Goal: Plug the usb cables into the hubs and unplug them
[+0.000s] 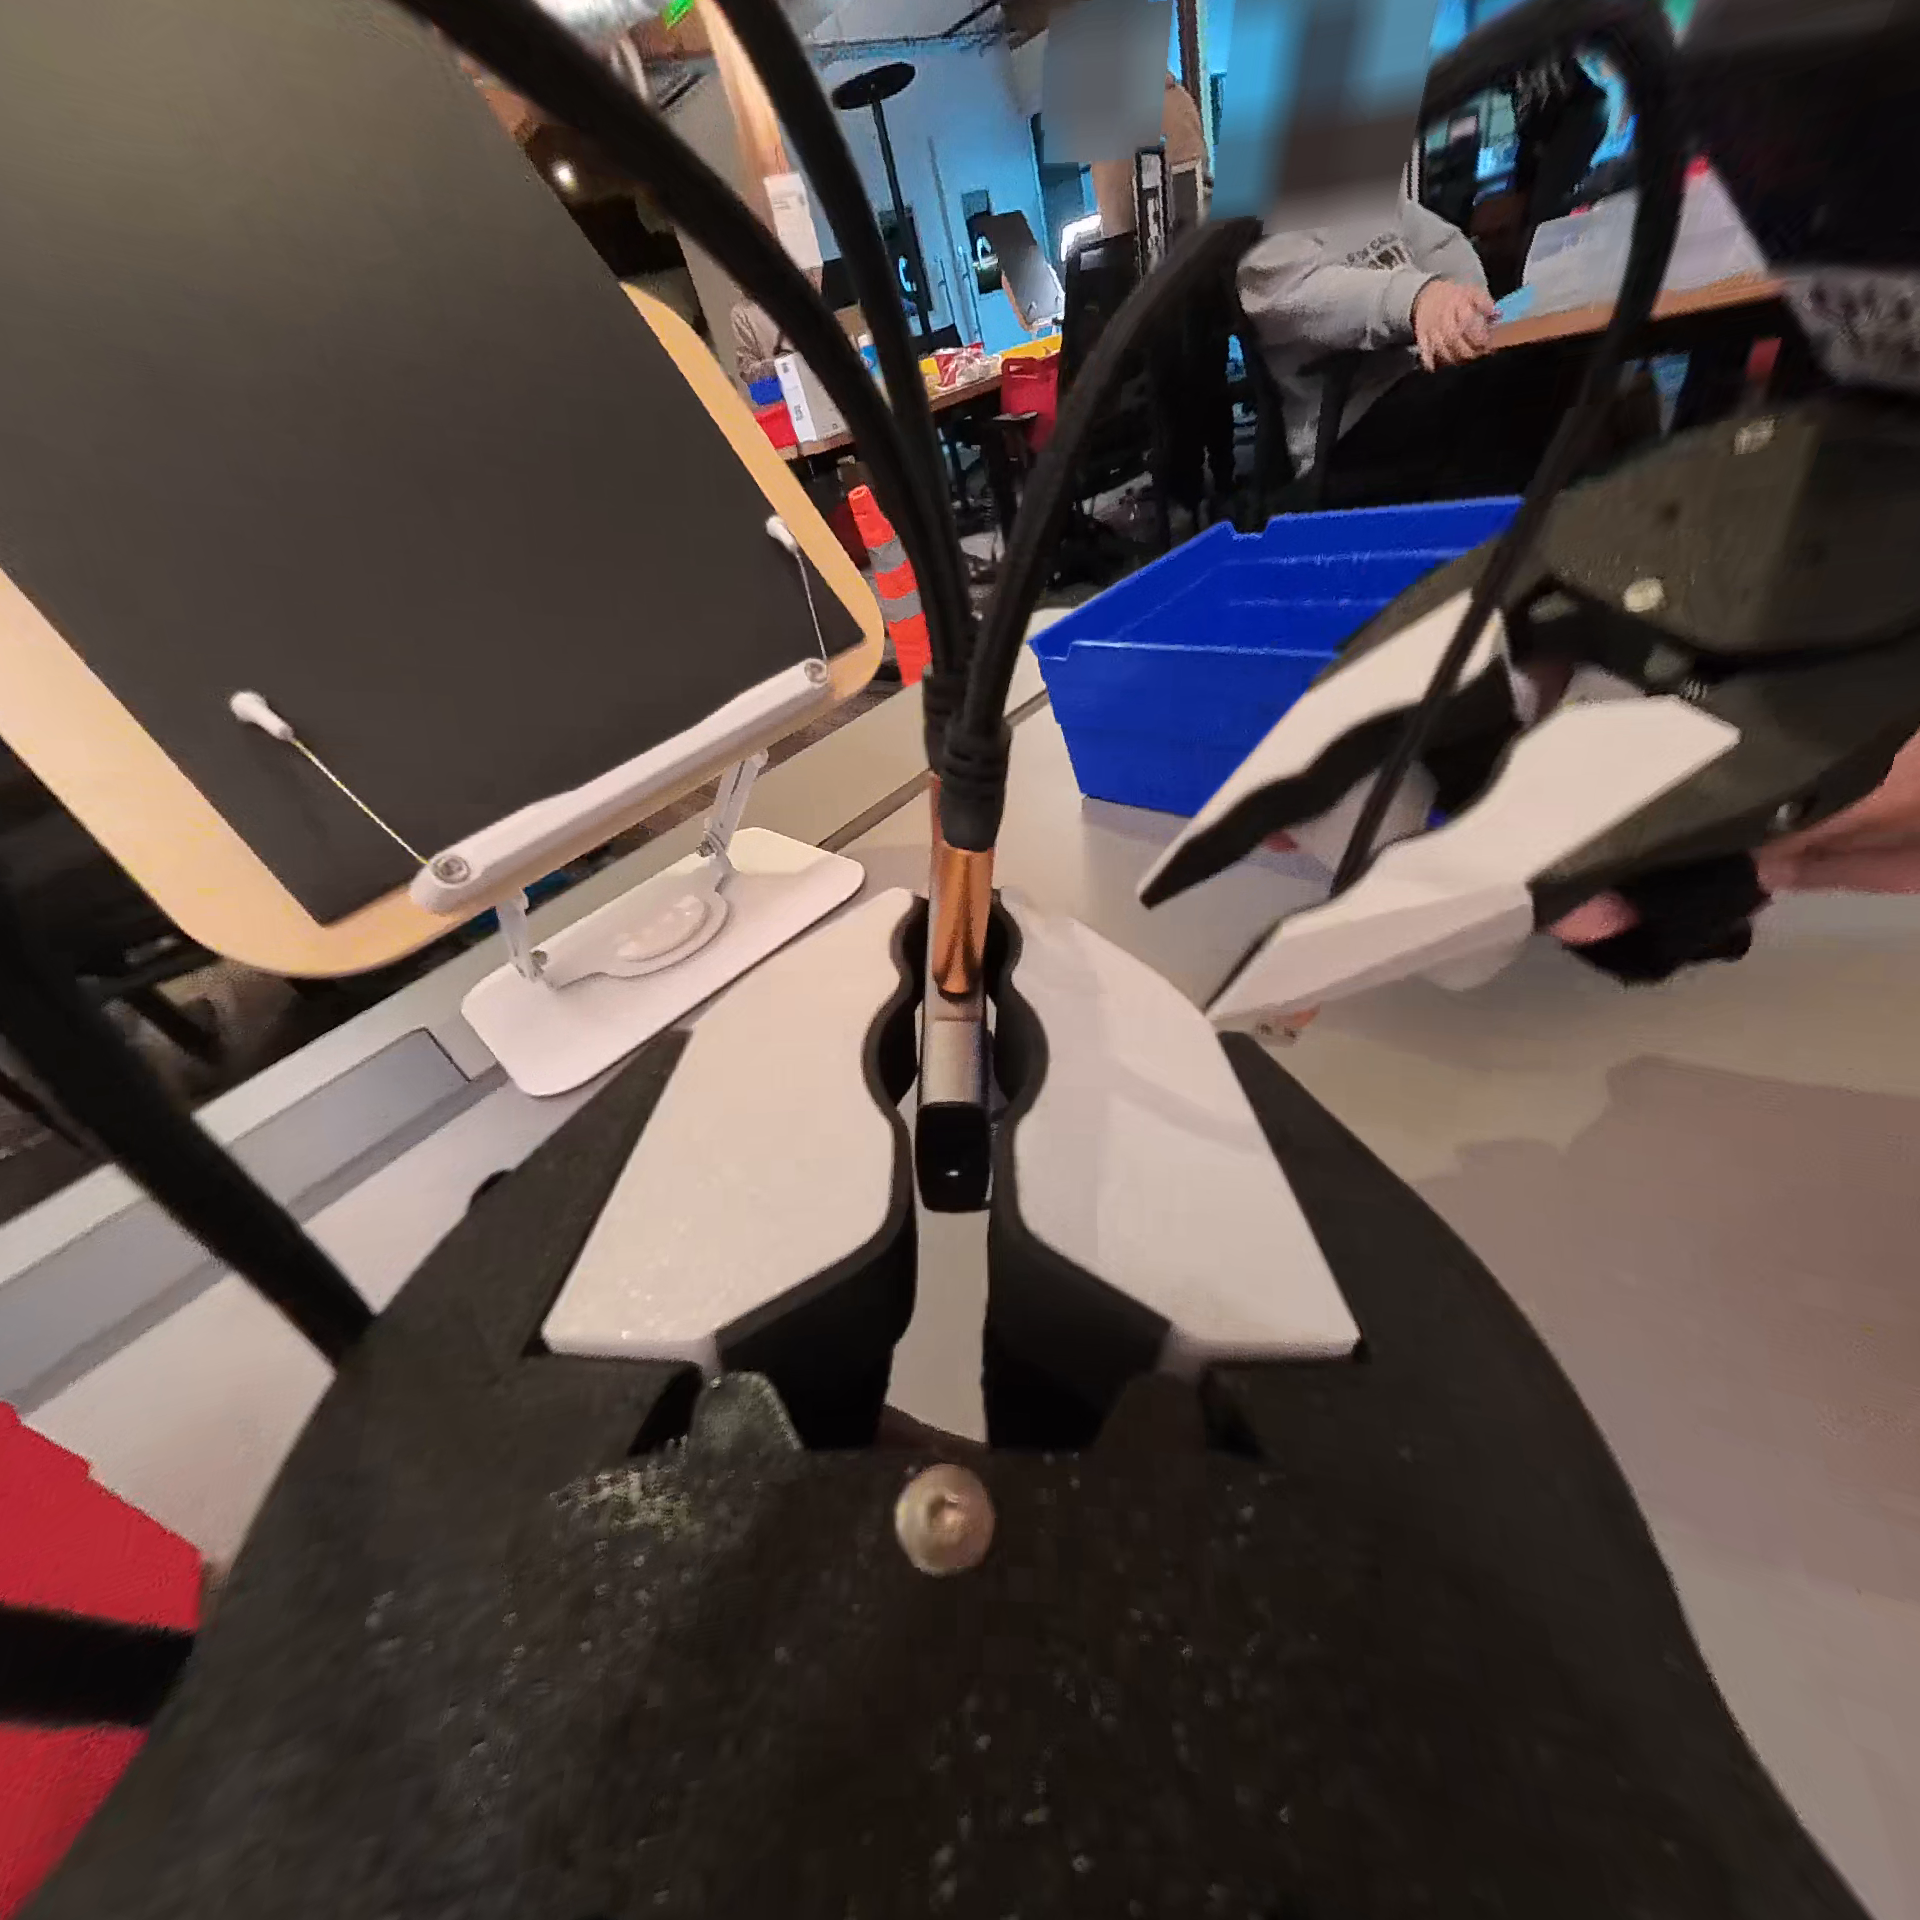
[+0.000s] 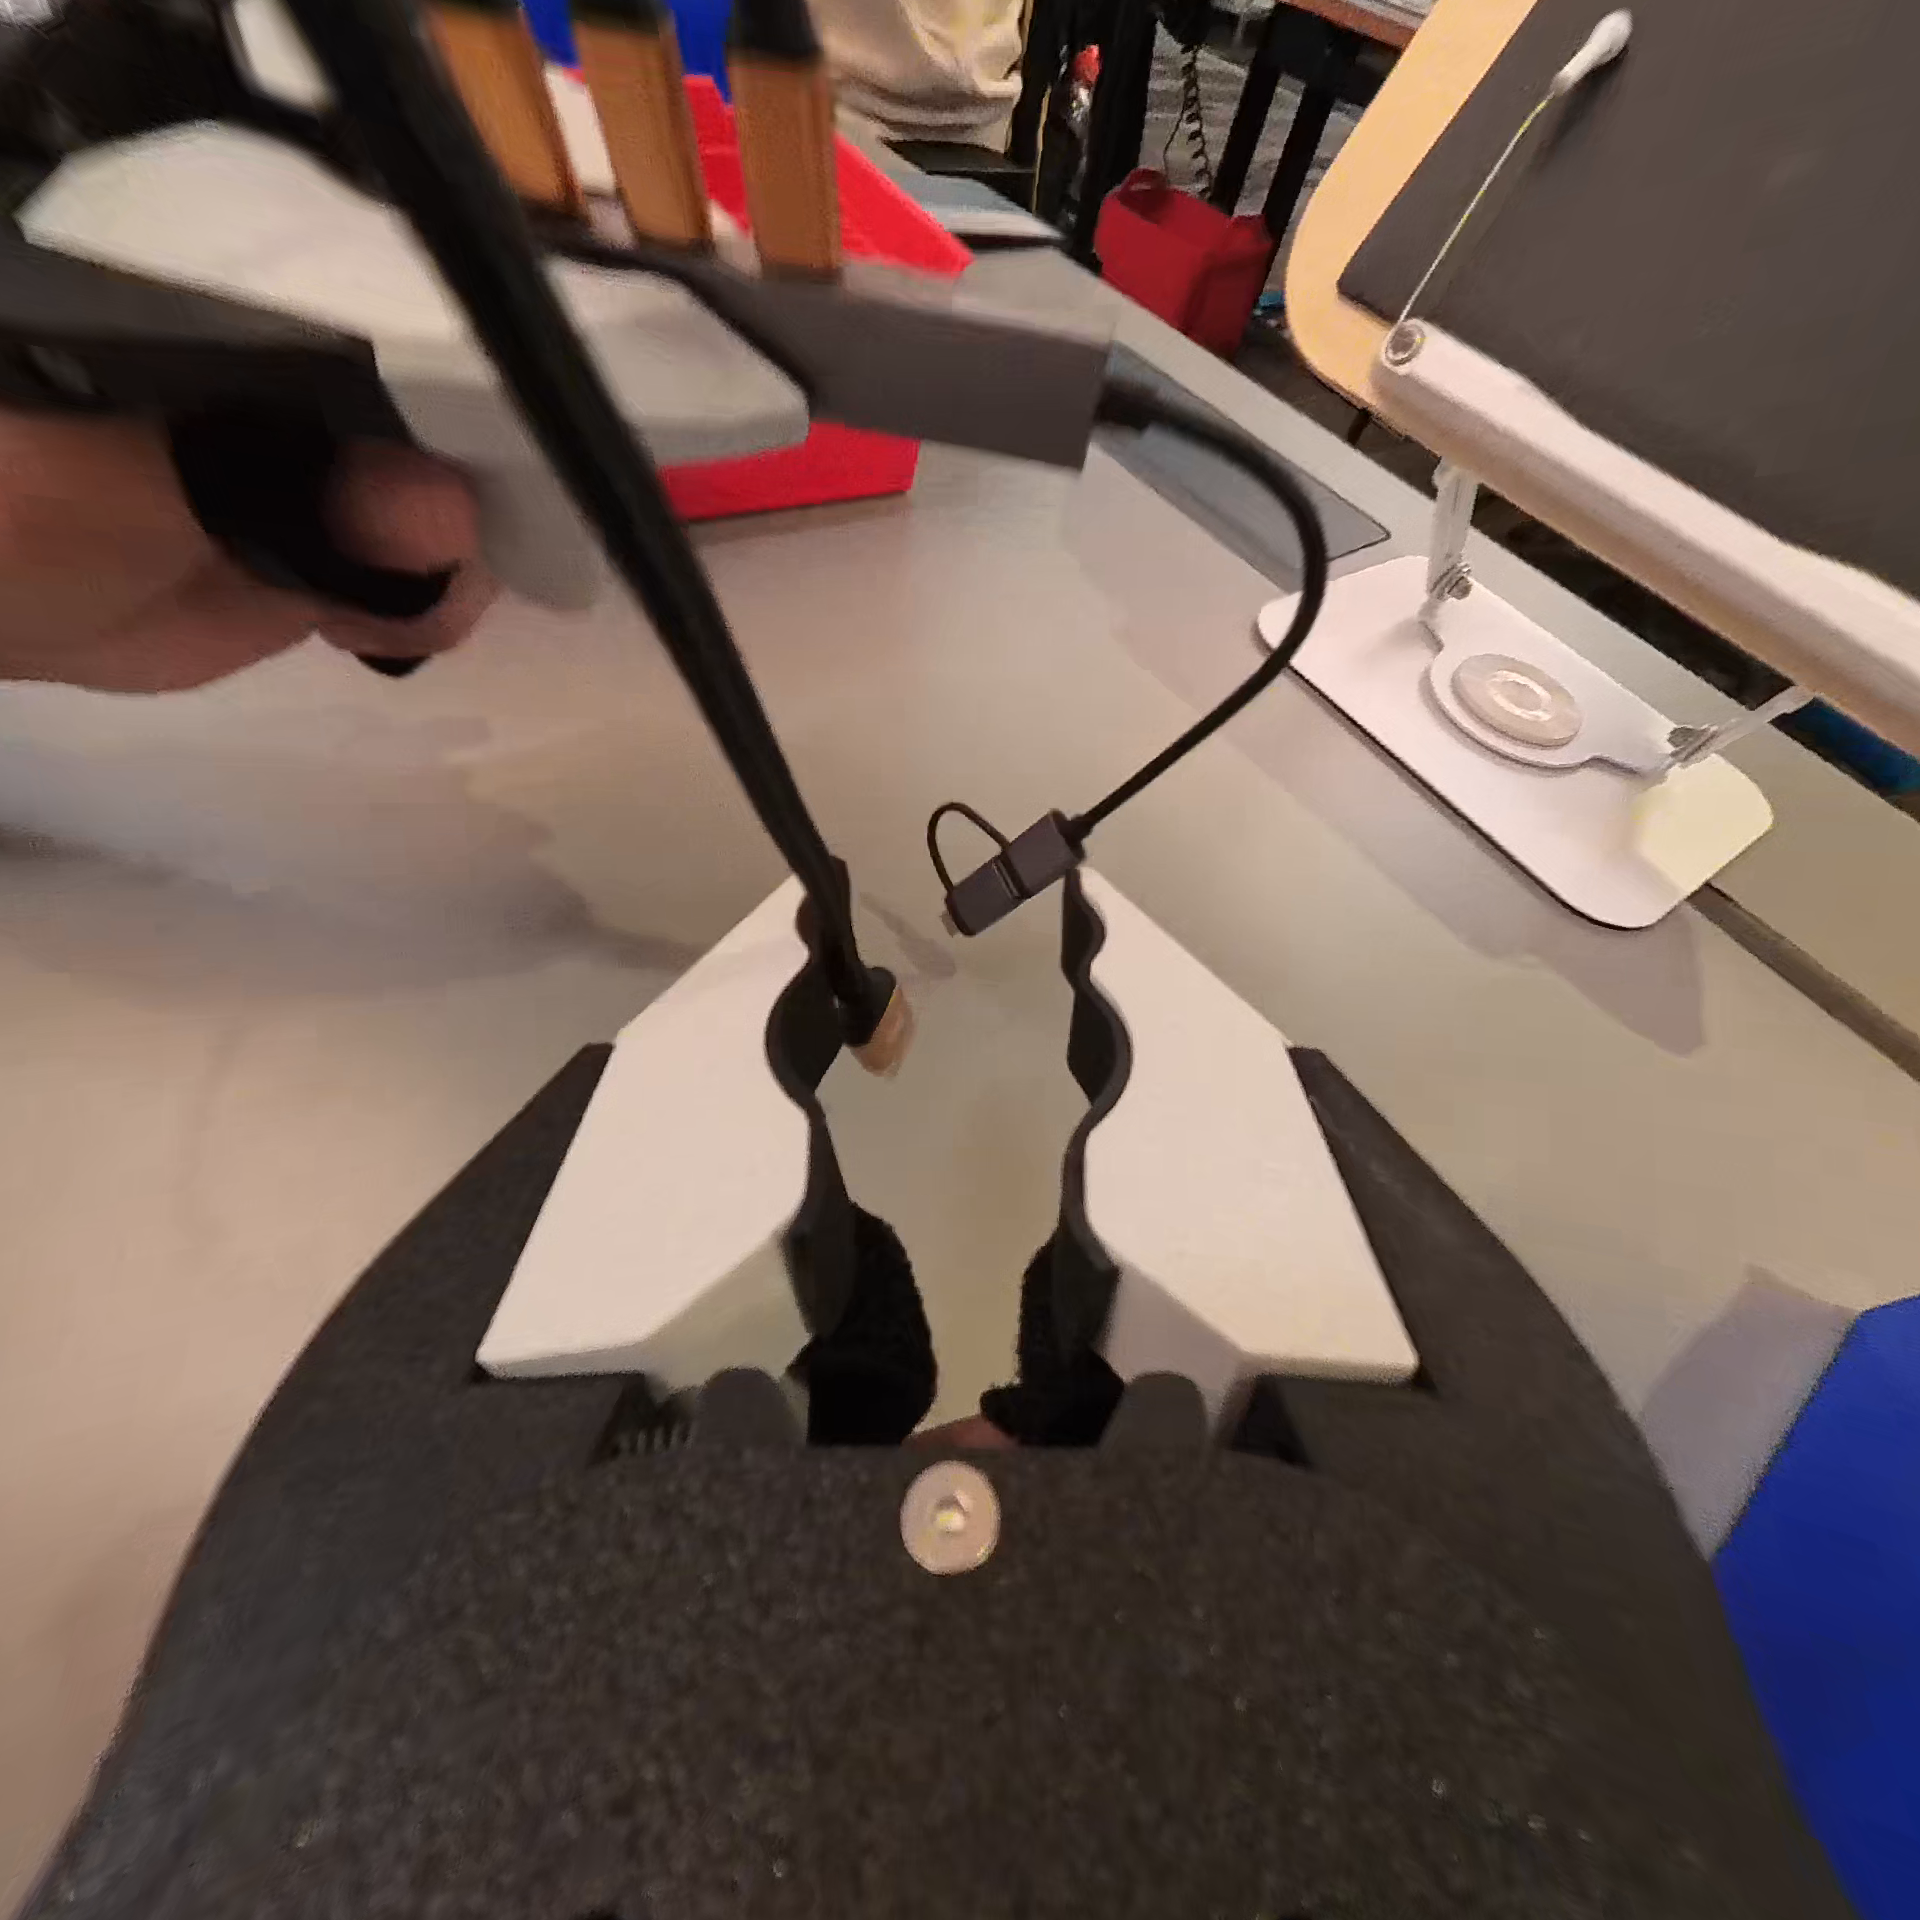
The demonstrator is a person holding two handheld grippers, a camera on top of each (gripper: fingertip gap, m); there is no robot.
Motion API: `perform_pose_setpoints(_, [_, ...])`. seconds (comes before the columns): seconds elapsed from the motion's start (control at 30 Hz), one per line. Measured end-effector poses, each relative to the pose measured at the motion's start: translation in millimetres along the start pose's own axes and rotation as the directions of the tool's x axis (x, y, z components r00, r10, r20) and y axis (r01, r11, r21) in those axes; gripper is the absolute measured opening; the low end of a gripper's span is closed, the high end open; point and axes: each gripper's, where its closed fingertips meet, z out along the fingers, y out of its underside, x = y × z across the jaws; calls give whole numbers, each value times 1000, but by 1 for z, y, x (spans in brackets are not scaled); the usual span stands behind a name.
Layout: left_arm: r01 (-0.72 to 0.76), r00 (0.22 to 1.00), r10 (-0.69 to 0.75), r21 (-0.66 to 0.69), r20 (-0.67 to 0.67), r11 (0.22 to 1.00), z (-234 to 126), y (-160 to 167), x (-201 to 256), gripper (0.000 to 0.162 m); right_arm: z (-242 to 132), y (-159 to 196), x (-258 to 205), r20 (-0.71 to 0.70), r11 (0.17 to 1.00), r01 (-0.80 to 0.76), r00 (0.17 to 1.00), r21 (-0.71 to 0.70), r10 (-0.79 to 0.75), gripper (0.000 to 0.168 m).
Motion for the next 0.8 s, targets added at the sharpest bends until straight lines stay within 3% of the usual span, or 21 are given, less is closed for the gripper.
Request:
perform_pose_setpoints(0.1, [127,992,-127,-13,7,992,-4,-5,-9,9,-6,-5,-1,0,999,16,1000,38,-16,37])
perform_pose_setpoints(0.2, [329,940,-333,-61,-74,942,-7,-4,-5,9,-19,-21,-15,98,990,19,995,136,-32,38])
perform_pose_setpoints(0.37, [569,734,-607,-211,-305,794,-16,-8,29,9,-50,-55,-20,321,933,-219,939,287,122,39])
perform_pose_setpoints(0.43, [616,660,-657,-237,-365,751,-21,-13,40,9,-53,-57,-19,403,907,-329,891,263,207,46])
perform_pose_setpoints(0.57, [647,592,-684,-254,-426,719,-26,-16,51,9,-53,-57,-23,393,910,-299,903,286,173,39])
perform_pose_setpoints(0.7, [609,634,-667,-278,-390,742,-28,-5,51,9,-57,-63,-24,324,953,-132,945,274,38,59])
perform_pose_setpoints(0.8, [543,685,-630,-320,-367,777,-32,2,55,9,-54,-64,-28,359,984,22,929,179,-86,58])
